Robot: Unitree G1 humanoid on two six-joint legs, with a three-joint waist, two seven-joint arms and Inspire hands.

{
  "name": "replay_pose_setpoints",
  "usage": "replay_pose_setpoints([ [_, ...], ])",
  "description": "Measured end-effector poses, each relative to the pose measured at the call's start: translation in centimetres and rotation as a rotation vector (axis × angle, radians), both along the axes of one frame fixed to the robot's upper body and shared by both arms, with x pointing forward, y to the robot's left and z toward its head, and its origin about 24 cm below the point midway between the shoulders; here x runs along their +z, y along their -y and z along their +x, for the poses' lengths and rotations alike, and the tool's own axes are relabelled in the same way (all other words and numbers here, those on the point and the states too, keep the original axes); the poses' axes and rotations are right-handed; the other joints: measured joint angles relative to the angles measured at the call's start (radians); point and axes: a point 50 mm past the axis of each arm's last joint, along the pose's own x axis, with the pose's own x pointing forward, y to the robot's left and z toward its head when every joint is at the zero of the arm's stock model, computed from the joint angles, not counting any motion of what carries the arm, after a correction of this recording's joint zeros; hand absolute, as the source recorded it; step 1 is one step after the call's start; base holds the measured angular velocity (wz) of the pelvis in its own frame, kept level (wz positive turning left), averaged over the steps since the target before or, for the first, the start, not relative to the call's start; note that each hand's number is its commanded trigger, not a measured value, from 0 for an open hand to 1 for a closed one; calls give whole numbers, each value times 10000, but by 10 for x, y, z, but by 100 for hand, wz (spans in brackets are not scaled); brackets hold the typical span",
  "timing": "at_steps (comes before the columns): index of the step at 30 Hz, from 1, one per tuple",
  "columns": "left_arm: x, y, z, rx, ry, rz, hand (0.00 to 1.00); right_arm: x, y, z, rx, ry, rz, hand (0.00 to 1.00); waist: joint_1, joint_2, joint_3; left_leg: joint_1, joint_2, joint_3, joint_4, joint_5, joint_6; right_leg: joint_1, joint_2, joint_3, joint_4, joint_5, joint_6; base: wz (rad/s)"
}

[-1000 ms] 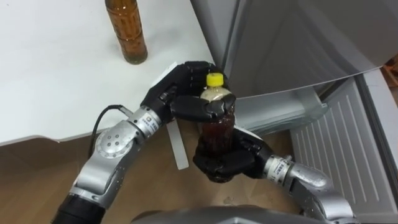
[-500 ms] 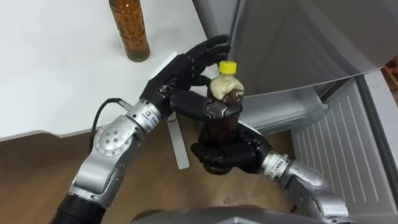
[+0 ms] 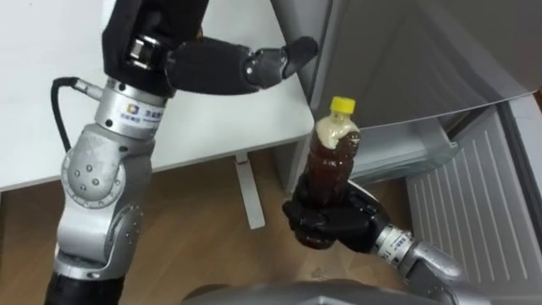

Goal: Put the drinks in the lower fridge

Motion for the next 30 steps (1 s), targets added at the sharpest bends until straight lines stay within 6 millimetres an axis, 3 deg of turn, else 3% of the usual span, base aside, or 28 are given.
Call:
replay_pose_setpoints([
  [2,5,-7,-1,409,240,-69,0,1,2,1,-143,53,-33,100,6,8,1,112,4,11,-19,0,0,92,10,2,-5,0,0,0],
  [8,32,-33,-14,2754,2081,-551,0,-1,12,-11,-534,-40,-299,100,505,166,-22,499,-22,-61,-202,1,-2,531,17,-134,-191,2,4,5],
  [13,53,-62,-36,6502,4365,-228,0,-9,26,-34,-702,-579,-1351,100,1095,393,-136,868,-30,-237,-349,6,-10,886,16,-360,-360,-2,9,9],
  [16,58,-78,-45,8396,5139,-160,0,-11,32,-48,-1140,-930,-1376,100,1392,444,-153,924,-44,-455,-340,12,-20,1037,17,-467,-400,-4,9,14],
  [24,62,-117,-69,12101,6324,-1583,0,-15,35,-57,-1824,-1385,-1709,100,1952,380,-182,982,-138,-762,-372,14,-17,1312,-32,-709,-540,-35,39,10],
  [28,49,-139,-83,13736,5910,-1442,0,-18,36,-65,-2163,-1738,-1880,100,2272,384,-258,992,-160,-809,-310,15,-15,1341,-41,-717,-555,-39,43,0],
  [30,40,-146,-87,14235,5430,-1249,0,-18,37,-65,-2299,-1776,-1996,100,2303,379,-253,959,-177,-888,-258,13,-11,1358,-57,-787,-552,-39,43,7],
])
